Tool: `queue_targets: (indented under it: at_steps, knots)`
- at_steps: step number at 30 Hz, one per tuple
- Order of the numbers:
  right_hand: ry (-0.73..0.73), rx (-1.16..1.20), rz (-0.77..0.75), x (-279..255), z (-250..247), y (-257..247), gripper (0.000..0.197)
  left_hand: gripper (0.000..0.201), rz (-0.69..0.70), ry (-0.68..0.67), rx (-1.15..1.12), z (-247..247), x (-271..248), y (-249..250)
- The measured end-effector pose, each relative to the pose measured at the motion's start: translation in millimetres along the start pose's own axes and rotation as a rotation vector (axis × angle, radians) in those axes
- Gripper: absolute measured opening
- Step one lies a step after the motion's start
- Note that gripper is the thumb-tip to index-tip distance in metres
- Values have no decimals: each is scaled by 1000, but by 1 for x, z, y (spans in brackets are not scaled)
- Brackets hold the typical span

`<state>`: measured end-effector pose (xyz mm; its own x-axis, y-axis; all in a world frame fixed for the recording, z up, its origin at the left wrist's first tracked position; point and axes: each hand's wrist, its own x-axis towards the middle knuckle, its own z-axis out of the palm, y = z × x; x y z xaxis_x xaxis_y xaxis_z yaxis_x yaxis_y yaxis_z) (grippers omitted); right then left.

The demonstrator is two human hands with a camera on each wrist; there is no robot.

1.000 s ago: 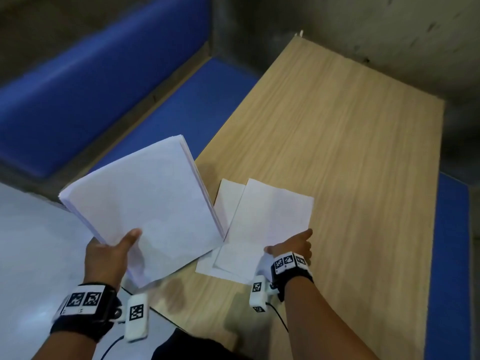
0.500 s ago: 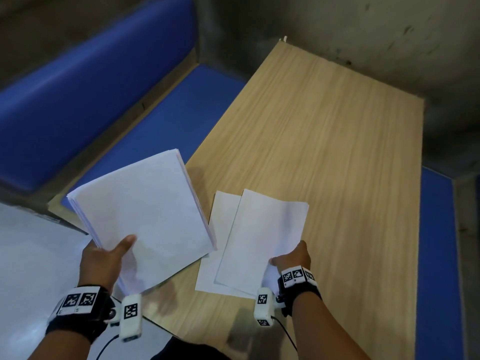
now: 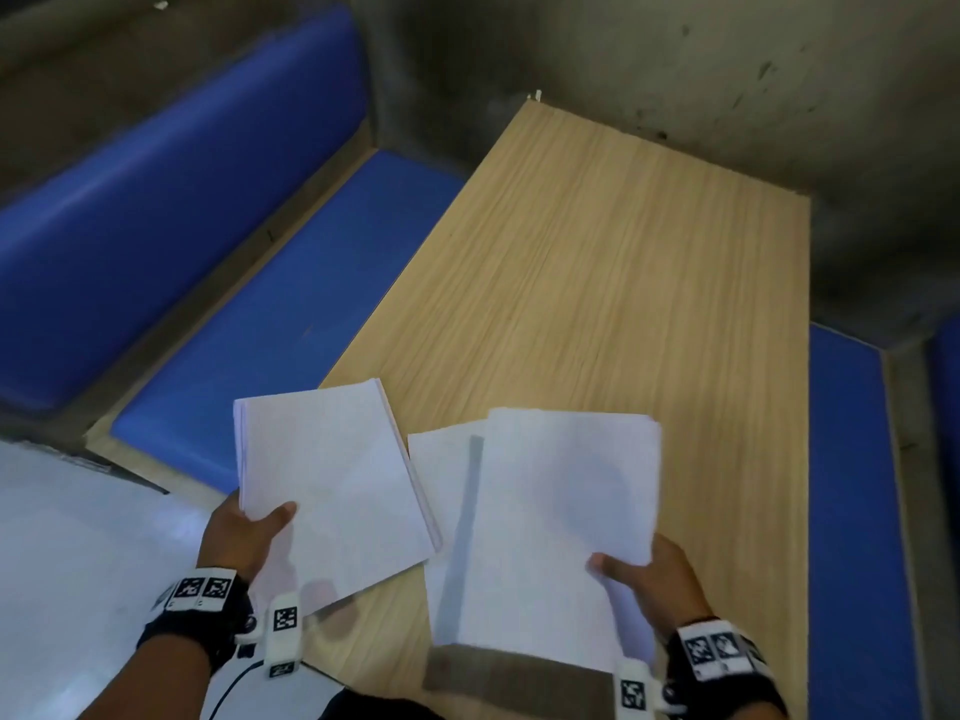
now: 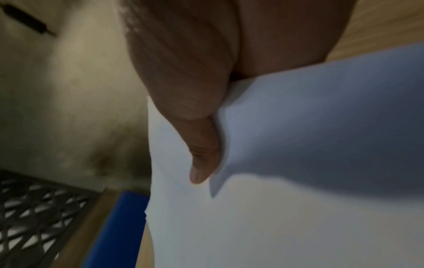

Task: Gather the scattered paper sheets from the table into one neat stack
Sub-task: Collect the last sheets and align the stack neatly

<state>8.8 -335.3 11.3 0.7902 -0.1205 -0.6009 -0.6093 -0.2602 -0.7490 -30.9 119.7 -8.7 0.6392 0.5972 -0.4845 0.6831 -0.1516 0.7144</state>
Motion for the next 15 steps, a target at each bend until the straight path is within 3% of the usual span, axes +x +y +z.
queue_targets:
  at_steps: [2, 5, 8, 12, 15]
  knots:
    - [-65, -94, 17, 9, 30, 4, 34, 47, 10, -19, 21, 9, -3, -2]
    - [26, -523, -13, 33, 68, 19, 66, 48, 13, -32, 41, 17, -9, -6]
    - [135, -888, -2, 38, 79, 18, 58, 49, 7, -35, 50, 19, -11, -9]
    - [85, -814, 19, 41, 77, 5, 58, 47, 4, -38, 55, 18, -13, -12]
    - [26, -535, 25, 42, 67, 1, 64, 47, -7, -48, 47, 17, -14, -11]
